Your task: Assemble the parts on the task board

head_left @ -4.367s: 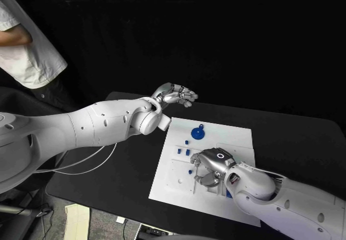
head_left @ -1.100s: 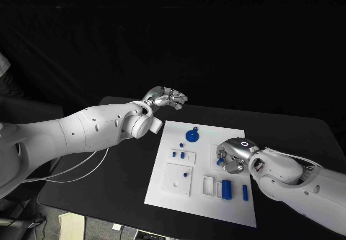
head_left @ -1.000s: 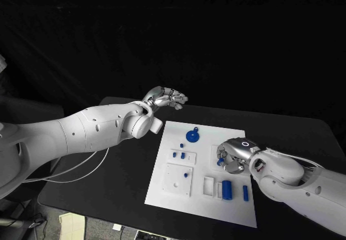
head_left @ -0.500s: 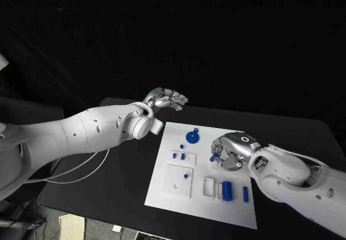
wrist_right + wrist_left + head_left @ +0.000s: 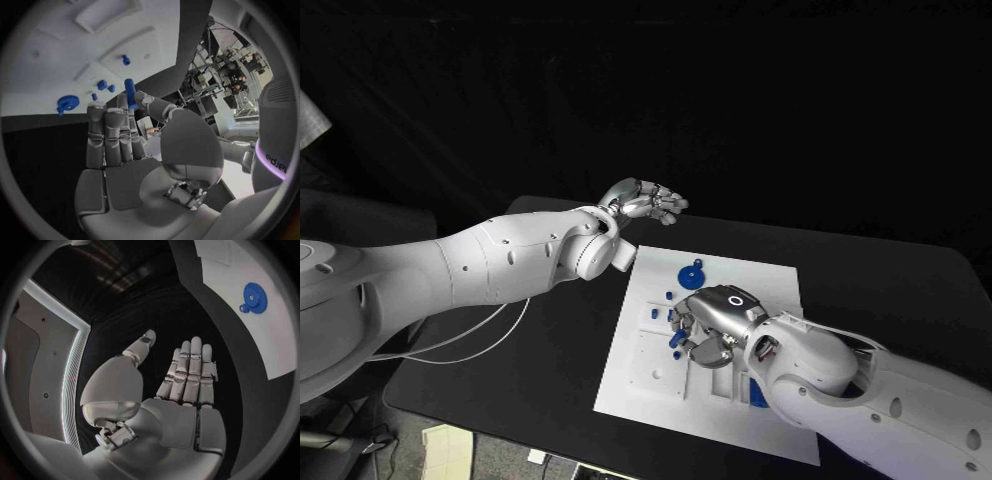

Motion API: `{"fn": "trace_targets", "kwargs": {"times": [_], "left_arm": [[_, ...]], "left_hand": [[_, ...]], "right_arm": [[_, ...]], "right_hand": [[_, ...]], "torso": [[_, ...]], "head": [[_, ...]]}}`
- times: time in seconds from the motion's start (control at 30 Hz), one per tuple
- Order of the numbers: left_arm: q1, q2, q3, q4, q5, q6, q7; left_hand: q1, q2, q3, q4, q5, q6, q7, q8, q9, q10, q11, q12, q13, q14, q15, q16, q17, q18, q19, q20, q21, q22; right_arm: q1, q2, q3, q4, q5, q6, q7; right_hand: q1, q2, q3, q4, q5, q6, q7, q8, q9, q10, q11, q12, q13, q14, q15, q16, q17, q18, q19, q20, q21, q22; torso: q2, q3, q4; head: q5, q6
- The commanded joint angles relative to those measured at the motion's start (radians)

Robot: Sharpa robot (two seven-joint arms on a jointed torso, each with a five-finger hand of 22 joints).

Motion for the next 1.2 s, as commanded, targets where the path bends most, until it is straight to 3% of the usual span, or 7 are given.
{"fn": "trace_targets", "kwargs": {"times": [0.03,0.23,0.47,0.67,1.2], "left_arm": [[0.0,0.007,0.001,-0.009,0.005,0.0,0.004],[0.001,0.012,0.001,-0.01,0.006,0.001,0.004],[0.001,0.016,0.001,-0.009,0.006,0.003,0.004],[0.001,0.019,0.001,-0.004,0.009,0.004,0.003],[0.001,0.02,0.001,-0.005,0.009,0.006,0.002]], "left_hand": [[-0.009,-0.002,0.0,0.006,0.003,-0.006,0.016,0.0,-0.001,-0.001,0.007,-0.005,-0.001,0.004,0.001,-0.005,0.002,0.011,0.004,0.001,-0.004,0.002],[-0.009,-0.002,0.0,0.006,0.003,-0.006,0.016,0.001,-0.001,-0.001,0.006,-0.005,-0.001,0.004,0.001,-0.005,0.002,0.011,0.004,0.001,-0.005,0.002],[-0.009,-0.002,0.0,0.007,0.003,-0.006,0.016,0.001,-0.001,-0.001,0.006,-0.005,-0.001,0.004,0.001,-0.005,0.003,0.011,0.004,0.001,-0.005,0.002],[-0.01,-0.002,0.0,0.007,0.003,-0.006,0.016,0.001,-0.001,-0.001,0.007,-0.005,-0.001,0.004,0.001,-0.006,0.003,0.01,0.004,0.001,-0.005,0.003],[-0.011,-0.001,-0.001,0.009,0.003,-0.007,0.016,0.002,-0.001,-0.001,0.007,-0.006,-0.001,0.004,0.002,-0.007,0.005,0.01,0.003,0.001,-0.006,0.004]], "right_arm": [[-0.011,0.027,-0.003,-0.01,-0.025,0.005,0.015],[-0.025,0.064,-0.021,-0.034,-0.039,0.01,0.016],[-0.042,0.104,-0.044,-0.079,-0.078,0.011,0.02],[-0.057,0.117,-0.046,-0.101,-0.062,0.026,0.024],[-0.063,0.119,-0.059,-0.107,-0.056,0.047,0.024]], "right_hand": [[-0.003,0.005,0.005,-0.002,-0.001,0.01,-0.004,0.004,0.021,0.007,-0.001,0.004,0.001,-0.001,-0.008,0.004,0.001,0.069,0.007,-0.001,0.007,0.018],[-0.003,0.006,0.006,-0.003,-0.001,0.01,-0.004,0.004,0.021,0.007,-0.001,0.003,0.002,-0.001,-0.008,0.004,0.001,0.069,0.006,-0.001,0.007,0.018],[-0.003,0.006,0.007,-0.006,-0.001,0.01,-0.005,0.003,0.022,0.007,-0.001,0.003,0.003,-0.001,-0.008,0.004,0.002,0.069,0.006,-0.002,0.007,0.018],[-0.003,0.006,0.008,-0.007,-0.001,0.01,-0.004,0.003,0.022,0.007,-0.001,0.002,0.004,-0.001,-0.008,0.004,0.002,0.069,0.005,-0.002,0.008,0.018],[-0.005,0.009,0.009,-0.01,-0.001,0.009,-0.004,0.002,0.023,0.007,-0.001,0.001,0.005,-0.001,-0.008,0.004,0.002,0.069,0.004,-0.002,0.008,0.017]], "torso": [[-0.002,-0.0011,0.0001],[0.0,-0.0017,0.0013],[0.002,0.0003,0.0015],[0.002,0.0004,0.0006],[0.002,0.0015,-0.0001]], "head": [[0.011,-0.002],[0.02,-0.006],[0.033,-0.01],[0.041,-0.015],[0.048,-0.019]]}}
